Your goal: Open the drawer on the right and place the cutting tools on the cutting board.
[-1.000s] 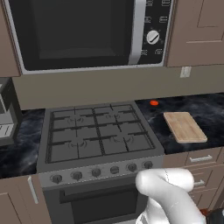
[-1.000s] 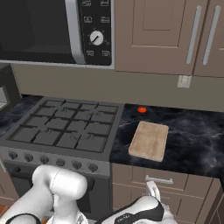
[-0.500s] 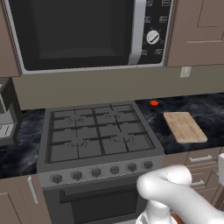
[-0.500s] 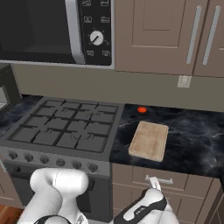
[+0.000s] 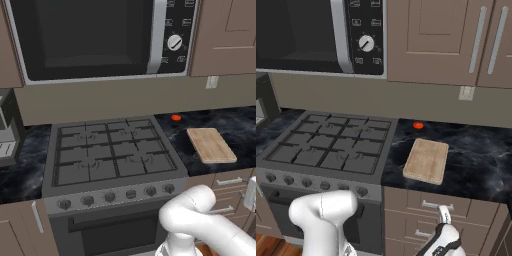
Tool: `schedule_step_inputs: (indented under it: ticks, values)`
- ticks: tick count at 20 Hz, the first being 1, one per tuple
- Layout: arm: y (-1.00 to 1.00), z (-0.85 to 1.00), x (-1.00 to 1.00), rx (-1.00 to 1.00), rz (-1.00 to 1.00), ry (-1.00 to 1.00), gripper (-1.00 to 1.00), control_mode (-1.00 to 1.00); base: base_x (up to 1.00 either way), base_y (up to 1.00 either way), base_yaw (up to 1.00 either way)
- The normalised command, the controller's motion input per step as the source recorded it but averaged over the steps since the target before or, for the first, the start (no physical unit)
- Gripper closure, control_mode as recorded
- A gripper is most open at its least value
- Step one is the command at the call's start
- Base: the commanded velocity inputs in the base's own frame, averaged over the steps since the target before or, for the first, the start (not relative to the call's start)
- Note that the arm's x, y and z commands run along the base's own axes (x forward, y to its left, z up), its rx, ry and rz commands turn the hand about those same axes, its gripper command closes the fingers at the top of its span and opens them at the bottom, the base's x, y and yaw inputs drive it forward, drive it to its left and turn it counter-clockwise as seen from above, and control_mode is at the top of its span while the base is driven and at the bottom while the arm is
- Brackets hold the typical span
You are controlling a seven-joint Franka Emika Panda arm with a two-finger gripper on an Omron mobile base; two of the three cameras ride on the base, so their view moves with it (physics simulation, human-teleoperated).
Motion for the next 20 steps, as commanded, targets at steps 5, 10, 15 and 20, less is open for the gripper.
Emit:
schedule_step_inputs:
  ticks: [5,10,15,20]
  values:
    - [-0.09,-0.37,0.47,0.03,0.0,-0.06,-1.0,-1.0,0.0,0.0,0.0]
    - [0.0,-0.24,0.59,0.0,0.0,0.0,-1.0,-1.0,0.0,0.0,0.0]
    - [-0.02,-0.25,0.54,0.0,0.0,0.0,-1.0,-1.0,0.0,0.0,0.0]
    - [-0.07,-0.37,0.34,0.0,0.0,-0.02,-1.0,-1.0,0.0,0.0,0.0]
